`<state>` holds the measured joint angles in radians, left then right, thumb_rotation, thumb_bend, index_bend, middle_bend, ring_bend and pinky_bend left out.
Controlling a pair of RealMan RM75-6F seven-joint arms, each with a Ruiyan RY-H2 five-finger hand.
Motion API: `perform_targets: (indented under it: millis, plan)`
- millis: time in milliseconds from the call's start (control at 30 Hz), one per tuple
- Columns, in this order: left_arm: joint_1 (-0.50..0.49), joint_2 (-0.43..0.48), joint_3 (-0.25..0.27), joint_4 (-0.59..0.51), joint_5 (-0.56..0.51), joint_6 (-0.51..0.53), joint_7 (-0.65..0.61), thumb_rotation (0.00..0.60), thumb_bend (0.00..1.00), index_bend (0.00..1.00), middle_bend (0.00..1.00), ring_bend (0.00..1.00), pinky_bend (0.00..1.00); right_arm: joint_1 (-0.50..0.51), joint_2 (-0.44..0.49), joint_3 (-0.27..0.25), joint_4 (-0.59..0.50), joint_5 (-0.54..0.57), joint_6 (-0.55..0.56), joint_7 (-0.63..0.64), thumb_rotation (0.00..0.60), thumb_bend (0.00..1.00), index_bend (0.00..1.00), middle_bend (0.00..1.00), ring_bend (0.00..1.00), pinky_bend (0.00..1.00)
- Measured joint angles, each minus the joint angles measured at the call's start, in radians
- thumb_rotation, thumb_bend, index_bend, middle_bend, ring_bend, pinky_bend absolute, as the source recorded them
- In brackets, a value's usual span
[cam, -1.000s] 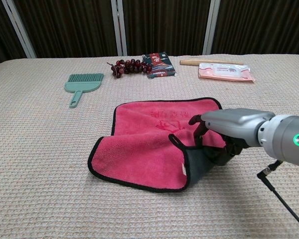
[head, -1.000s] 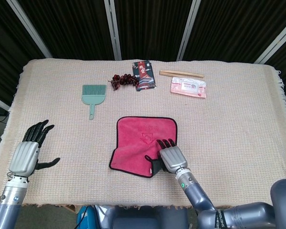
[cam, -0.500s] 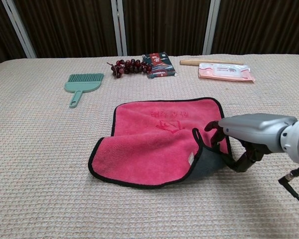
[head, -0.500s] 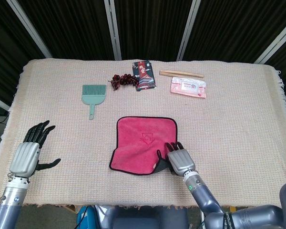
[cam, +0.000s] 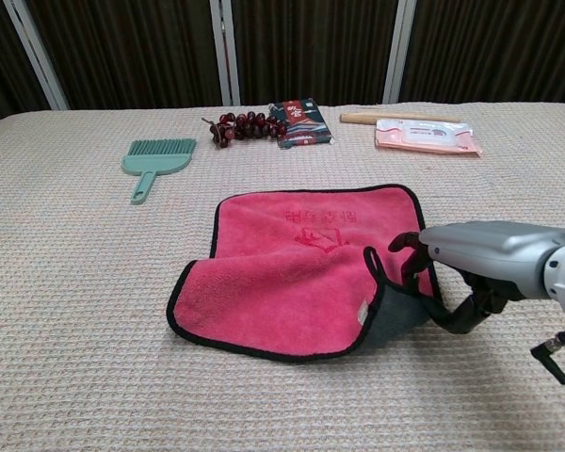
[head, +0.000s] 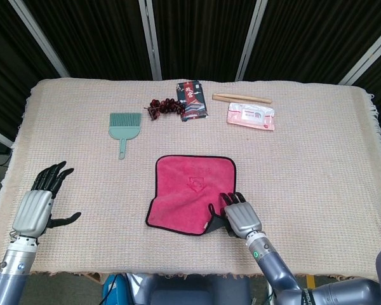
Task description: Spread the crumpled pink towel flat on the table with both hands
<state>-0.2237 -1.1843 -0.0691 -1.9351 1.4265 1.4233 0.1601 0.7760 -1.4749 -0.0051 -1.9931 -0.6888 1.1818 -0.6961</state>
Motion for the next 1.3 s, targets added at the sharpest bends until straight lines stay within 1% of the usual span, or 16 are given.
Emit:
perform_targets:
  millis: [200,367,400,467,533,600,867,967,1067,1133,1300]
  plan:
    - [0.002,0.001,0.001,-0.001,0.003,-0.004,-0.003,0.600,0.09,0.12,0.01,0.00,0.00,-0.038,0.003,-0.024,0.008,-0.068,0.006,0.044,0.600,0.63,0.53,0.08,0.00,0.00]
    - [0.003,-0.001,0.002,-0.002,0.006,-0.005,0.000,0.600,0.09,0.12,0.01,0.00,0.00,-0.057,0.016,-0.032,0.016,-0.093,-0.003,0.071,0.600,0.63,0.48,0.08,0.00,0.00]
    - [0.004,-0.002,0.002,-0.003,0.006,-0.006,0.001,0.600,0.09,0.12,0.01,0.00,0.00,-0.061,0.021,-0.033,0.016,-0.099,-0.006,0.076,0.600,0.63,0.46,0.08,0.00,0.00]
    - [0.004,-0.003,0.001,-0.003,0.006,-0.006,0.003,0.600,0.09,0.12,0.01,0.00,0.00,-0.071,0.032,-0.036,0.014,-0.113,-0.011,0.089,0.600,0.63,0.40,0.07,0.00,0.00]
    - [0.004,-0.004,0.001,-0.004,0.006,-0.007,0.005,0.600,0.09,0.12,0.01,0.00,0.00,-0.078,0.041,-0.040,0.010,-0.120,-0.016,0.094,0.600,0.63,0.31,0.06,0.00,0.00]
    - [0.004,-0.005,0.001,-0.004,0.006,-0.008,0.007,0.600,0.09,0.12,0.01,0.00,0.00,-0.084,0.050,-0.046,0.003,-0.128,-0.021,0.097,0.600,0.63,0.26,0.05,0.00,0.00]
    - [0.006,-0.006,0.003,-0.007,0.010,-0.010,0.009,0.600,0.09,0.12,0.01,0.00,0.00,-0.103,0.062,-0.053,-0.008,-0.154,-0.028,0.104,0.600,0.63,0.23,0.03,0.00,0.00]
    - [0.008,-0.003,0.003,-0.008,0.011,-0.010,0.006,0.600,0.09,0.12,0.01,0.00,0.00,-0.115,0.069,-0.057,-0.009,-0.169,-0.014,0.101,0.600,0.63,0.17,0.01,0.00,0.00]
    - [0.009,0.002,0.002,-0.009,0.010,-0.010,0.001,0.600,0.09,0.12,0.01,0.00,0.00,-0.121,0.078,-0.057,-0.008,-0.182,0.005,0.090,0.600,0.63,0.06,0.00,0.00,0.00]
    - [0.010,0.006,0.000,-0.011,0.009,-0.009,-0.001,0.600,0.09,0.12,0.01,0.00,0.00,-0.126,0.087,-0.056,-0.008,-0.194,0.026,0.078,0.600,0.64,0.02,0.00,0.00,0.00]
    - [0.011,0.012,0.000,-0.015,0.008,-0.012,-0.004,0.600,0.09,0.12,0.01,0.00,0.00,-0.157,0.125,-0.046,-0.023,-0.232,0.108,0.060,0.600,0.63,0.00,0.00,0.00,0.00]
